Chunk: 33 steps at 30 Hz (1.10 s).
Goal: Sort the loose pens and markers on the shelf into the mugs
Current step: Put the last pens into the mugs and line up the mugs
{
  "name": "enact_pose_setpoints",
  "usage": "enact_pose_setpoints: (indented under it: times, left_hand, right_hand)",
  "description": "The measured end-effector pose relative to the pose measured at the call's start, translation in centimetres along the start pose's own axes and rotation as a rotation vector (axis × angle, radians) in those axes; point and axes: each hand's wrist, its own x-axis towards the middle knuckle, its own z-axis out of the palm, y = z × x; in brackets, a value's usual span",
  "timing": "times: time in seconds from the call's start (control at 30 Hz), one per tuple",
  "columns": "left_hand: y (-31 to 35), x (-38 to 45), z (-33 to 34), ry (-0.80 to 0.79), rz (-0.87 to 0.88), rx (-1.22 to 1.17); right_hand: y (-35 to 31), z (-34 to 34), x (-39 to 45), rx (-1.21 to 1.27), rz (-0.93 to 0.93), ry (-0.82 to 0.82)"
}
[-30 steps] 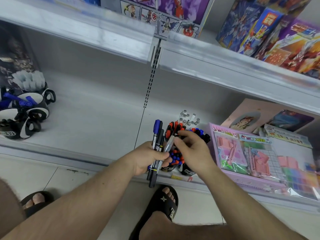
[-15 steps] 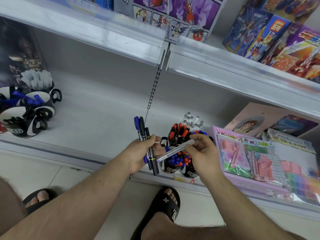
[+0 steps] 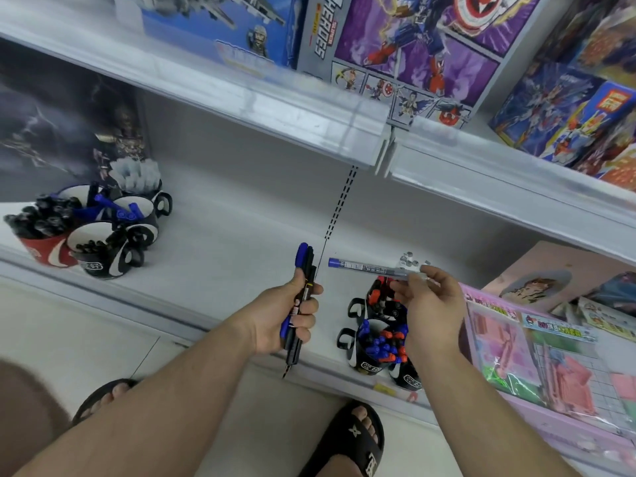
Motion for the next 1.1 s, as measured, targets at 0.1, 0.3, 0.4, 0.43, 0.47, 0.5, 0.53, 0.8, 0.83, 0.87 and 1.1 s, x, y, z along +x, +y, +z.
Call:
enact_pose_setpoints:
  times: [0.1, 0.3, 0.4, 0.43, 0.47, 0.5, 0.53, 0.8, 0.83, 0.87, 1.1]
  left_hand:
    - [1.7, -1.2, -1.8, 0.048, 0.073, 0.007]
    - [4.7, -2.8, -4.9, 0.201, 0.295, -0.088]
    - [6.3, -3.5, -5.8, 0.242, 0.349, -0.066]
    - [6.9, -3.7, -6.1, 0.24, 0.35, -0.06]
    - [7.7, -4.0, -6.5, 0.236, 0.354, -0.051]
    - [8.5, -4.2, -7.1, 0.237, 0.356, -0.035]
    - [9.3, -4.5, -7.7, 0.237, 0.348, -0.003]
    - [15.5, -6.0, -12.6, 0.333, 0.306, 0.191]
    - [16.2, -6.2, -13.0, 0.34, 0.295, 0.214]
    - [16.8, -6.5, -13.6, 0.344, 0.278, 0.245]
    - [18.6, -8.1, -19.7, 0.325, 0.274, 0.234]
  right_hand:
    - [0.1, 3.0, -0.2, 0.026, 0.026, -0.032]
    - [0.9, 9.0, -1.4, 0.059, 0.082, -0.151]
    - [1.7, 11.3, -1.7, 0.043, 0.089, -0.183]
    - [1.9, 11.9, -1.8, 0.031, 0.086, -0.189]
    - [2.2, 12.9, -1.8, 0.026, 0.082, -0.195]
    - [2.3, 13.8, -1.9, 0.019, 0.076, -0.2]
    - [2.5, 14.8, -1.9, 0.015, 0.069, -0.201]
    - [3.4, 20.4, -1.8, -0.033, 0.06, -0.255]
    - [3.6, 21.0, -1.8, -0.035, 0.057, -0.263]
    - [3.7, 21.8, -1.8, -0.042, 0.053, -0.272]
    - [6.2, 28.0, -1.5, -0.201, -0.069, -0.38]
